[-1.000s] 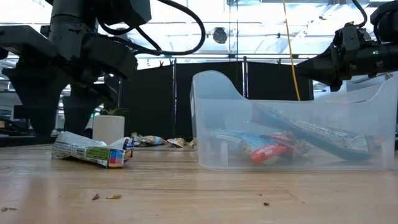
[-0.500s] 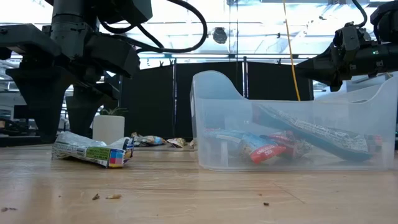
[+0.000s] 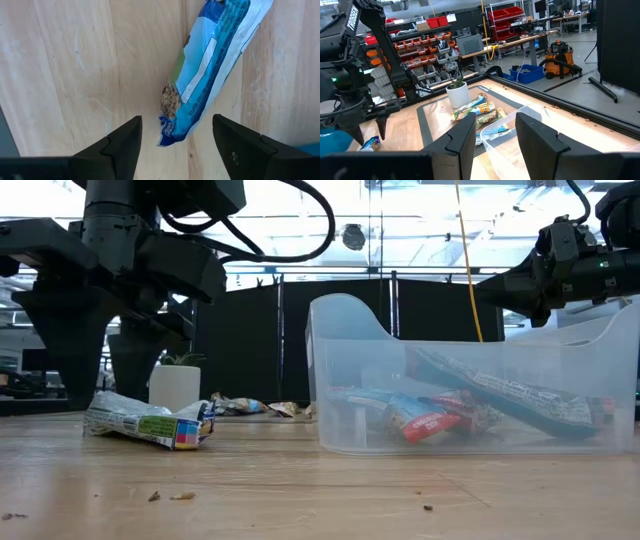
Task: Pick and place Granola Bars by type
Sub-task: Put the blue granola bar into the blue bin
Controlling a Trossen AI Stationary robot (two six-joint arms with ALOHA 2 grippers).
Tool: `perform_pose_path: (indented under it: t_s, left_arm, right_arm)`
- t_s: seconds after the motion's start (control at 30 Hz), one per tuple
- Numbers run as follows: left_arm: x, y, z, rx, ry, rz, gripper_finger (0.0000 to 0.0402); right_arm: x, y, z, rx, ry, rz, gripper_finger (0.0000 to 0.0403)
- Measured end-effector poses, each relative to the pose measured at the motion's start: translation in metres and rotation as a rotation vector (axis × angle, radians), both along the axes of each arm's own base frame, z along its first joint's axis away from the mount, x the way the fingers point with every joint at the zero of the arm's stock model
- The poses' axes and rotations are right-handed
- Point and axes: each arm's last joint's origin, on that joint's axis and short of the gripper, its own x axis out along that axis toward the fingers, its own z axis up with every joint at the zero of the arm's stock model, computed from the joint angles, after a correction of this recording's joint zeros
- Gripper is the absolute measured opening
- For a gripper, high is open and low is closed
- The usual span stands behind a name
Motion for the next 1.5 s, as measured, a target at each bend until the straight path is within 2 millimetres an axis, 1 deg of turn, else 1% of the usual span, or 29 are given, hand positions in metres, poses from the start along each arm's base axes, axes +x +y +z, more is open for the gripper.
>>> perform_pose_path:
  t_s: [0.3, 0.47, 0.63, 0.83, 0.93, 1.13, 1.37, 1.5]
  left_arm:
    - [0.0, 0.0, 0.0, 0.0, 0.0, -0.001, 0.0157]
    - [0.0, 0.0, 0.0, 0.0, 0.0, -0.001, 0.0128]
    - [-0.003, 0.001, -0.004, 0.003, 0.008, 0.0, 0.0116]
    - [-0.015, 0.005, -0.02, 0.018, 0.059, 0.026, 0.01]
    - [-0.019, 0.006, -0.024, 0.016, 0.059, 0.032, 0.0088]
    - [-0.016, 0.005, -0.023, 0.013, 0.043, 0.033, 0.0068]
    - [-0.014, 0.005, -0.022, 0.035, 0.02, -0.001, 0.0065]
    - [-0.013, 0.005, -0.022, 0.06, 0.011, 0.022, 0.0064]
  right_arm:
    - [0.0, 0.0, 0.0, 0.0, 0.0, 0.0, 0.013]
    - [0.0, 0.0, 0.0, 0.0, 0.0, 0.0, 0.013]
    - [0.0, 0.0, 0.0, 0.0, 0.0, 0.0, 0.013]
    - [0.0, 0.0, 0.0, 0.0, 0.0, 0.0, 0.013]
    - [0.0, 0.0, 0.0, 0.0, 0.0, 0.0, 0.013]
    - [0.0, 0.0, 0.0, 0.0, 0.0, 0.0, 0.013]
    - [0.0, 0.0, 0.0, 0.0, 0.0, 0.0, 0.013]
    - [0.0, 0.0, 0.0, 0.0, 0.0, 0.0, 0.013]
